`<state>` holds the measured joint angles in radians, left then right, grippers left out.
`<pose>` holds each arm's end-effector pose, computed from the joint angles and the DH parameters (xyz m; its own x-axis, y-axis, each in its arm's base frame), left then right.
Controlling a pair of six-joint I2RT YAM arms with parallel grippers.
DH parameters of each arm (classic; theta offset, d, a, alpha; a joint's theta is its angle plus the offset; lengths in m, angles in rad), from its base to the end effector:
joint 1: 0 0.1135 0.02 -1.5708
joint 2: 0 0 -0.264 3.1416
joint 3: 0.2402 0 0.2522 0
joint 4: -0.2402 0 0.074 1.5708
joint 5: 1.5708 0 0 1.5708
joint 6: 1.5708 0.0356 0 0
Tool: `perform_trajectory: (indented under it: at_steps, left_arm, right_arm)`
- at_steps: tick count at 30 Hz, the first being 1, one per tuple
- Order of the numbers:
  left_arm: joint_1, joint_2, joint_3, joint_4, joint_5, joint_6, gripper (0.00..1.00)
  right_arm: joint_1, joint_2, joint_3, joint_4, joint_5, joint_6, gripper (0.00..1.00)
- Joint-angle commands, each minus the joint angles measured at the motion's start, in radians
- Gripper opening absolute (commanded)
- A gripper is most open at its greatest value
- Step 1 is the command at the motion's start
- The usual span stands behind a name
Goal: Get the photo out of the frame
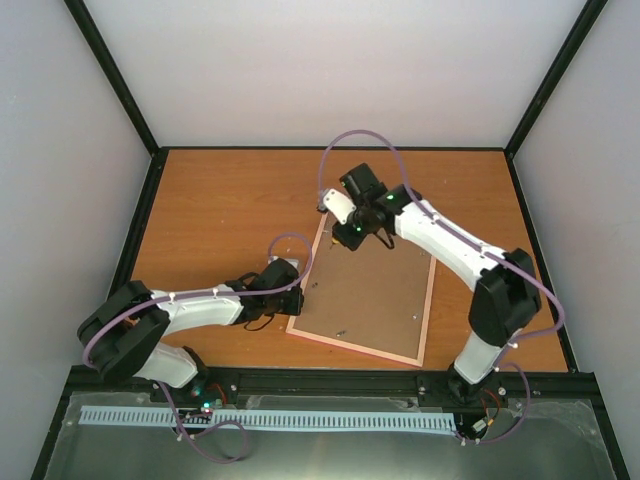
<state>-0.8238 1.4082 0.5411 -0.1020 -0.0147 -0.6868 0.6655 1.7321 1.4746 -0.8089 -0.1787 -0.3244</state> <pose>0.1659 -0.1783 0.1357 -0.8947 0.0331 -0.4454 0.2078 0.9136 -0.3495 0.2850 0.2317 0.2743 -0.4375 -0.7422 -0.5077 -0.8595 0.5111 -0.0065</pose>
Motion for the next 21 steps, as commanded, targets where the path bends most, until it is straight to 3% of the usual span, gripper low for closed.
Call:
perform_trajectory:
  at_steps: [1,10,21]
  left_arm:
    - [0.007,-0.022,0.001,0.024,0.015,0.004,0.01]
    - [0.035,-0.063,0.02,-0.016,-0.014,0.038,0.04]
    - [0.066,-0.081,0.119,-0.173,-0.039,0.116,0.01]
  right_arm:
    - [-0.023,-0.09,0.002,-0.054,-0.008,-0.024,0.03]
    - [-0.146,-0.261,-0.195,-0.053,-0.077,-0.07,0.03]
    - [-0.278,-0.427,-0.281,-0.092,-0.046,-0.107,0.03]
